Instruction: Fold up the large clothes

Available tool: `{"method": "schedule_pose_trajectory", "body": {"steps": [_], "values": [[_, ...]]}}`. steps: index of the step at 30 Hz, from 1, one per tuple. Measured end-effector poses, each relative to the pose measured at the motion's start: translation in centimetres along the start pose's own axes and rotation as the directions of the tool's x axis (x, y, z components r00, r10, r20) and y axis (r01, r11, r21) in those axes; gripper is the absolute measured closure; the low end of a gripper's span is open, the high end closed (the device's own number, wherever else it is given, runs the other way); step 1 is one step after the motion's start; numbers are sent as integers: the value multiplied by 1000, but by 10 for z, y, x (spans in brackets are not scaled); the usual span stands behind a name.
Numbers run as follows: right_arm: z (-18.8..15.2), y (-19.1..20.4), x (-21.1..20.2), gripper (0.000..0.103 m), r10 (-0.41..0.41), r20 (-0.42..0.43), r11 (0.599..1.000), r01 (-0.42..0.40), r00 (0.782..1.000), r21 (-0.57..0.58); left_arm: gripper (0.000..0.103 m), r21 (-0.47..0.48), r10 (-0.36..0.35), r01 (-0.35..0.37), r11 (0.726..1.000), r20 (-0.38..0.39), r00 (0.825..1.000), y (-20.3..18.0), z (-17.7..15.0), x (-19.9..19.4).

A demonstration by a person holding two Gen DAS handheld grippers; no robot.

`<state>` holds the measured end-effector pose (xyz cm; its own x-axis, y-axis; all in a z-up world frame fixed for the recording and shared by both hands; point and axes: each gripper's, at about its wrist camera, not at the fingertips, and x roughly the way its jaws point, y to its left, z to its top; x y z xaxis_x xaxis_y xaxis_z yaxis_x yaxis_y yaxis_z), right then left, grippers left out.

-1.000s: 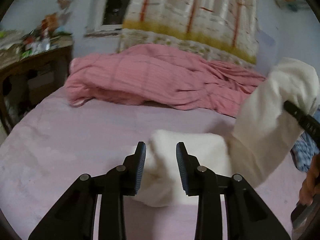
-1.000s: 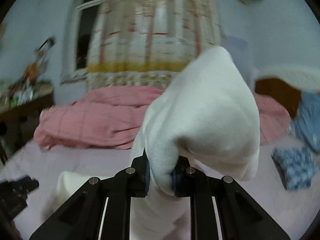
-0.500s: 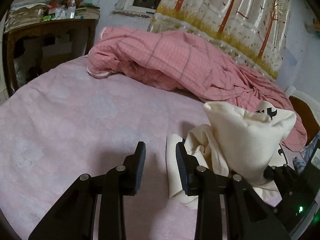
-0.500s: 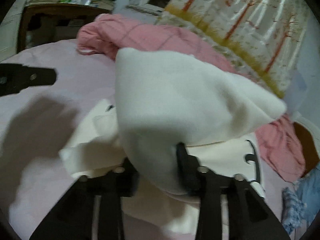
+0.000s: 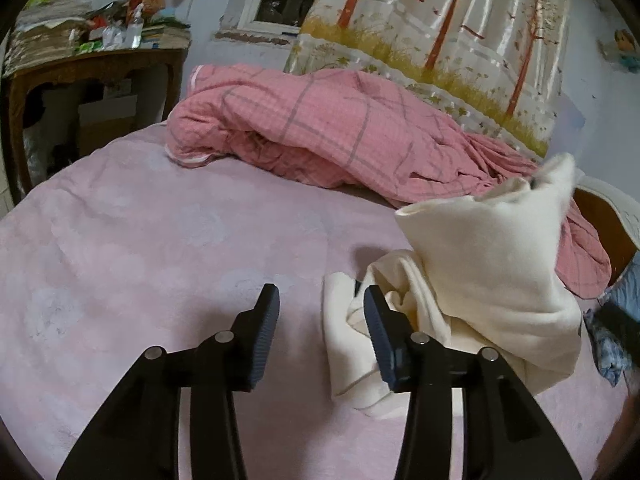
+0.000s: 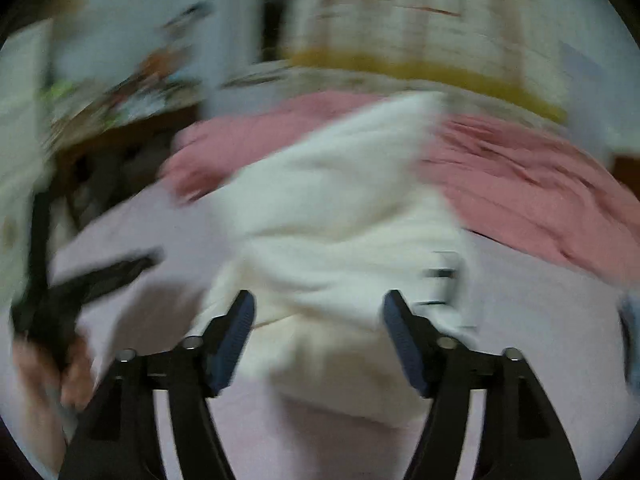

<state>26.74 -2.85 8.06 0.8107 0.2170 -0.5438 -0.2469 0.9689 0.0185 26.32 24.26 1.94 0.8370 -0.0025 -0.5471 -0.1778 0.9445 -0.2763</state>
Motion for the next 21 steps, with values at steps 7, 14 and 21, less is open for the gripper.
{"method": "schedule_pose_trajectory", "body": {"steps": [7, 14, 21], "values": [[20, -51, 55, 31, 24, -86, 997, -17, 996, 77, 16, 20, -227, 226, 974, 64, 972, -21, 0, -16], [-5, -34, 64, 30, 28, -105, 999, -30, 994, -18, 8, 235, -211, 173, 956, 147, 966, -101, 32, -39], [-10, -78, 50, 30, 265, -145, 962, -250, 953, 112, 0, 316, -266, 280, 906, -86, 960, -181, 85, 23]]}}
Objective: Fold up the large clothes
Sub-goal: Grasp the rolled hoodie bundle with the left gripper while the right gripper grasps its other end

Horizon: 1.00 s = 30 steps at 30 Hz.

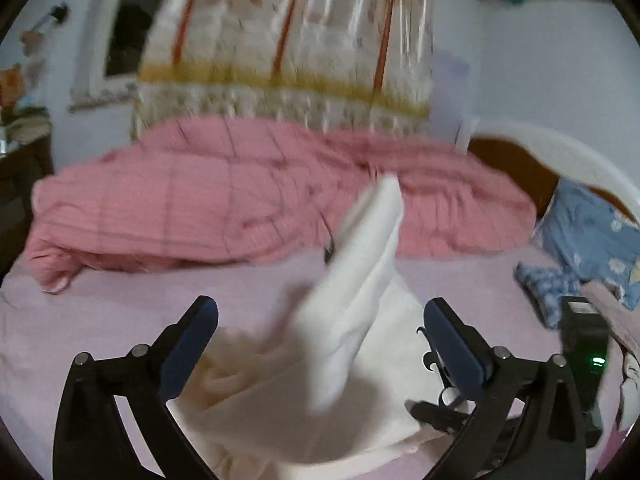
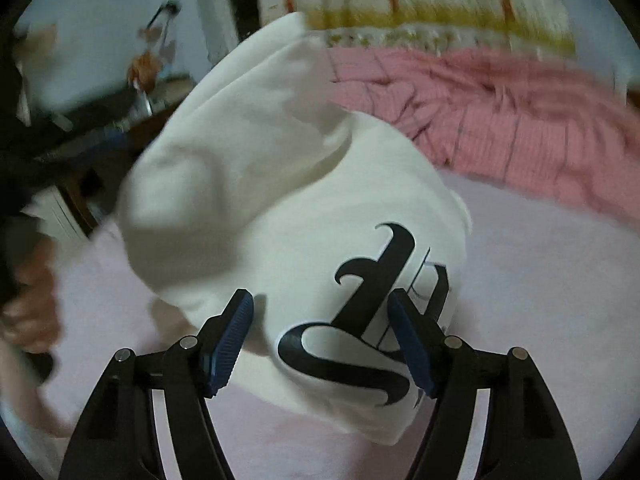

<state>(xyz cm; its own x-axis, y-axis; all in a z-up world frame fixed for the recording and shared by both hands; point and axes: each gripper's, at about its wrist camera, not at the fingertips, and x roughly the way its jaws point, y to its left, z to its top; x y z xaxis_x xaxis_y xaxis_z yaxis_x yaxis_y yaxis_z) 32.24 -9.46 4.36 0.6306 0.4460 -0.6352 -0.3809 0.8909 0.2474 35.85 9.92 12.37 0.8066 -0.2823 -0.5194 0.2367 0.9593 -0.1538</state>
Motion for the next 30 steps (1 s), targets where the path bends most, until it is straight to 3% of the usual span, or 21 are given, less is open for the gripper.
{"method": "schedule_pose_trajectory", "body": {"steps": [2, 3, 4, 5, 6, 8, 10, 11, 12, 13, 14, 15, 17, 18, 19, 20, 21, 23, 26, 28, 30], "values": [[0, -5, 0, 30, 18, 0, 999, -18, 1000, 34, 1, -29, 69, -71, 997, -80, 994, 1, 7, 33], [0, -2, 0, 30, 9, -2, 1000, -9, 1000, 25, 17, -50, 112, -117, 992, -96, 989, 5, 7, 43], [0, 1, -1, 31, 4, -3, 1000, -3, 1000, 12, 47, -87, 135, -146, 986, -119, 984, 12, 4, 52], [1, 0, -2, 31, 5, 0, 1000, -5, 1000, 12, 64, -139, 134, -156, 978, -153, 979, 22, 1, 57], [2, -3, -4, 31, 9, 9, 999, -9, 1000, 39, 89, -188, 136, -168, 968, -172, 976, 31, -3, 57], [4, -14, -8, 32, -49, 33, 993, 45, 998, 110, 92, -252, 131, -172, 952, -173, 976, 49, -14, 45], [6, -21, -14, 32, -240, 81, 964, 228, 967, 136, 93, -263, 134, -182, 947, -191, 972, 61, -26, 32], [5, -21, -14, 32, -381, 103, 921, 369, 919, 121, 93, -274, 142, -194, 942, -198, 970, 66, -34, 25], [4, -20, -14, 32, -440, 112, 897, 429, 891, 109, 93, -275, 148, -202, 940, -206, 967, 69, -41, 22], [3, -24, -10, 32, -411, 99, 910, 401, 906, 104, 93, -275, 156, -214, 937, -218, 964, 72, -50, 20], [3, -28, -6, 32, -343, 73, 935, 333, 937, 119, 92, -276, 168, -231, 933, -233, 958, 75, -59, 20], [1, -38, -2, 32, -222, 46, 962, 211, 974, 176, 91, -271, 183, -248, 930, -243, 953, 74, -72, 20], [1, -48, 1, 32, -121, 45, 966, 107, 992, 237, 79, -241, 237, -292, 925, -233, 943, 75, -94, 24], [1, -48, 2, 32, -88, 44, 969, 75, 995, 234, 59, -215, 281, -328, 920, -224, 933, 73, -102, 31], [0, -46, 3, 31, -73, 41, 973, 62, 996, 221, 30, -186, 344, -384, 904, -214, 914, 73, -110, 34], [2, -45, 4, 28, -59, 37, 978, 50, 998, 203, 19, -167, 412, -446, 880, -199, 889, 74, -117, 37], [2, -42, 5, 26, -47, 30, 983, 41, 998, 180, 14, -184, 414, -446, 876, -190, 890, 80, -122, 35], [1, -43, 9, 21, -31, 22, 984, 27, 999, 174, 13, -281, 318, -368, 886, -209, 925, 96, -126, 33], [-3, -42, 4, 21, -38, 18, 984, 34, 999, 173, 10, -358, 200, -266, 895, -210, 957, 109, -129, 23], [-9, -29, -5, 20, -80, 21, 994, 78, 997, 73, 5, -414, 79, -164, 896, -214, 974, 113, -132, 21], [-26, -9, -15, 20, -71, -1, 993, 71, 997, -93, 2, -489, -18, -97, 867, -227, 974, 117, -135, 23]]}}
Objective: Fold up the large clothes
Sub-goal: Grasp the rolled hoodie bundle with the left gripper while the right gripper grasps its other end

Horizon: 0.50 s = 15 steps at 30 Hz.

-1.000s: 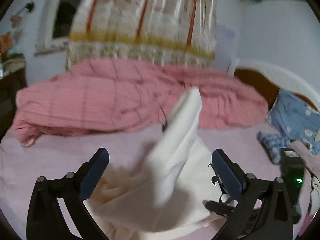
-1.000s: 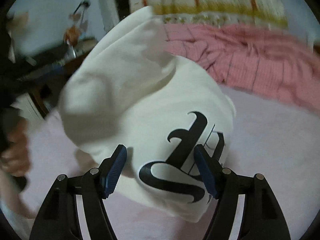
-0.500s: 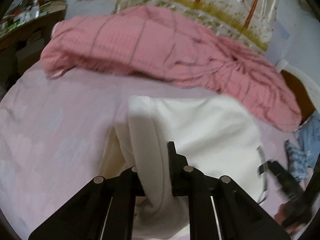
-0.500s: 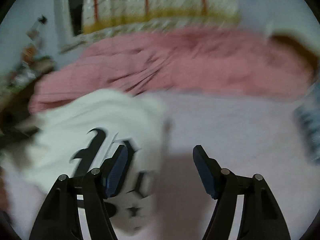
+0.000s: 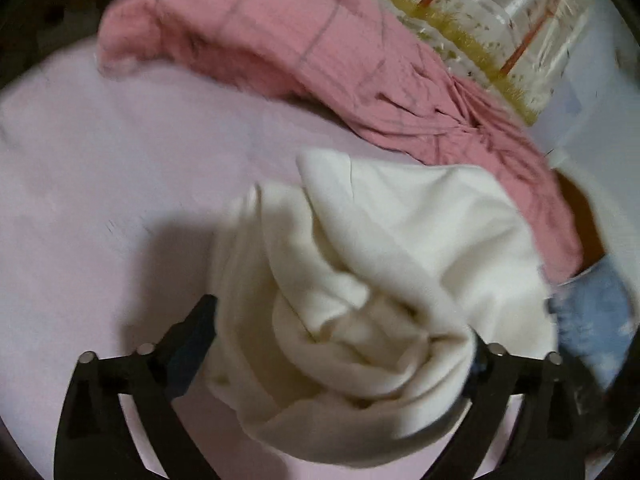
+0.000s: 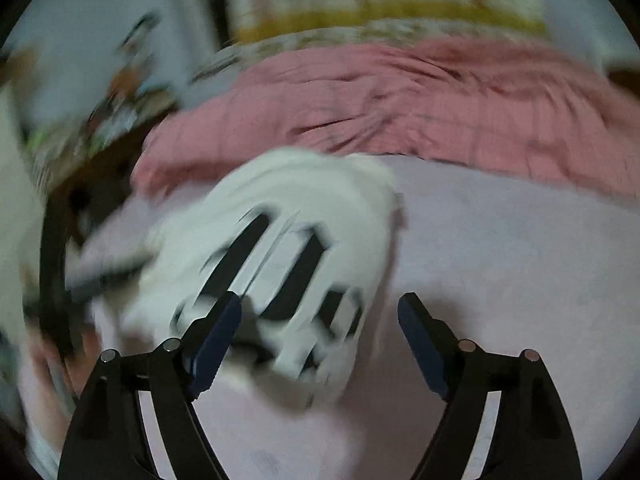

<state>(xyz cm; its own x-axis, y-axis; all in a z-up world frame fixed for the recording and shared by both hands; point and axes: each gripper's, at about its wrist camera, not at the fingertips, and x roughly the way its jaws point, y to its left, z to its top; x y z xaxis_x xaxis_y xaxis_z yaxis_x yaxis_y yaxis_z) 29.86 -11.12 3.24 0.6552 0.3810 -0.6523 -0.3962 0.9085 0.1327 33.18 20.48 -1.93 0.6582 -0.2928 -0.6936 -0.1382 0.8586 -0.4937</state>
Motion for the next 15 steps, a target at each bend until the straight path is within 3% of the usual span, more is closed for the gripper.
{"method": "schedule_pose_trajectory", "body": {"steps": [2, 4, 7, 9, 11, 15], "values": [[-15, 16, -2, 20, -3, -49, 994, -2, 999, -107, 1, -14, -33, 32, 999, -49, 998, 0, 1, 5], [-30, 29, 6, 20, -98, -84, 984, 84, 992, -158, 0, -18, -42, 41, 999, -83, 996, 3, 0, 12], [-37, 34, 31, 20, -259, -56, 961, 252, 964, -114, 0, -186, -159, 130, 974, -149, 976, 29, -3, 33], [-33, 30, 51, 21, -241, -75, 970, 238, 968, -46, 0, -197, -174, 148, 969, -121, 977, 33, -5, 33], [-28, 33, 69, 29, -260, -79, 965, 257, 962, -44, 0, -191, -166, 142, 971, -115, 979, 29, -6, 31], [-25, 47, 79, 50, -353, 7, 934, 352, 936, -66, 0, -192, -171, 150, 970, -98, 980, 26, -6, 37]]}}
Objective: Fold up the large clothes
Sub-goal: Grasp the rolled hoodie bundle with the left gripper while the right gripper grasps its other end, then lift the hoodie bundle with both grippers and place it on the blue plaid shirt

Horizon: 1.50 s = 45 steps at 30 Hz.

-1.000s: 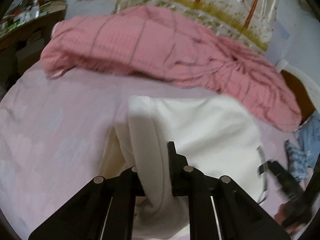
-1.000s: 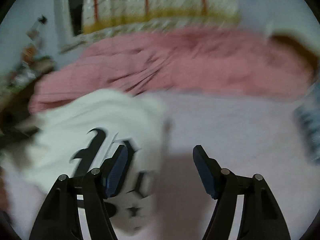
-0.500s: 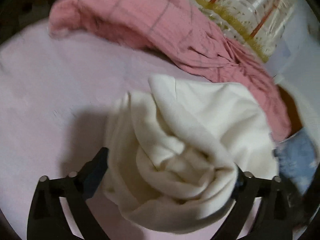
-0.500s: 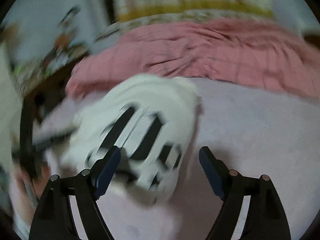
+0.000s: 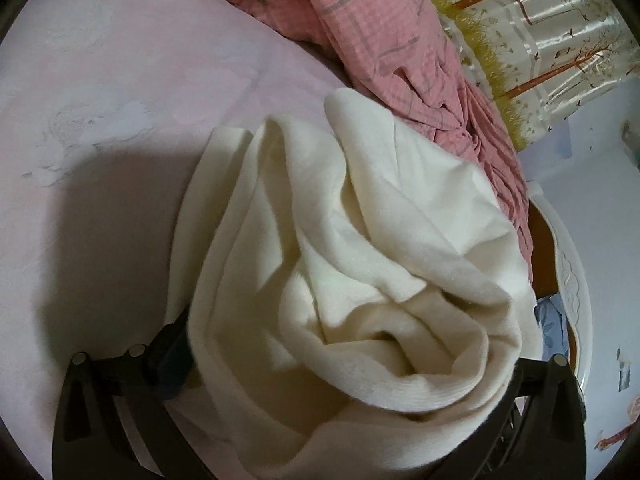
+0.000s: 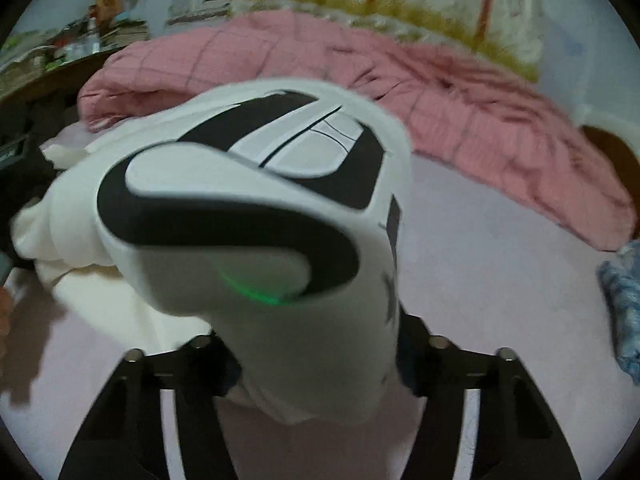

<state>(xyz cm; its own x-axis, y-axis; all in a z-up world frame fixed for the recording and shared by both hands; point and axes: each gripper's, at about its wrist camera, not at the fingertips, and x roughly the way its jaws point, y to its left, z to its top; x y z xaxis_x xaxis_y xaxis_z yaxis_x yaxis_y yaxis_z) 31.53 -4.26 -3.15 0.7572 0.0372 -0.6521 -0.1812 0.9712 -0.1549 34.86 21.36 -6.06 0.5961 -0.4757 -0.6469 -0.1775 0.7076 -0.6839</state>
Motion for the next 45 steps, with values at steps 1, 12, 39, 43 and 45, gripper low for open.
{"method": "schedule_pose_trajectory", "body": {"steps": [1, 12, 39, 43, 45], "values": [[-1, -2, -5, 54, 2, 16, 999, -2, 1000, 37, 17, 28, -12, 13, 1000, -25, 1000, -4, 1, 0], [-3, -32, -84, 63, 12, 213, 994, -36, 977, 105, 75, 359, 34, -67, 931, 97, 995, -116, -41, -83], [-47, -516, -242, 62, -610, 416, 789, 465, 674, 403, 74, 754, -482, 334, 565, -28, 876, -587, -230, 155], [-121, -590, -163, 61, -591, 197, 770, 475, 782, 426, 74, 723, -282, 285, 629, -129, 951, -568, -284, 287], [-164, -620, -115, 61, -538, 6, 756, 479, 843, 446, 69, 749, -213, 250, 613, -148, 966, -548, -309, 333]]}}
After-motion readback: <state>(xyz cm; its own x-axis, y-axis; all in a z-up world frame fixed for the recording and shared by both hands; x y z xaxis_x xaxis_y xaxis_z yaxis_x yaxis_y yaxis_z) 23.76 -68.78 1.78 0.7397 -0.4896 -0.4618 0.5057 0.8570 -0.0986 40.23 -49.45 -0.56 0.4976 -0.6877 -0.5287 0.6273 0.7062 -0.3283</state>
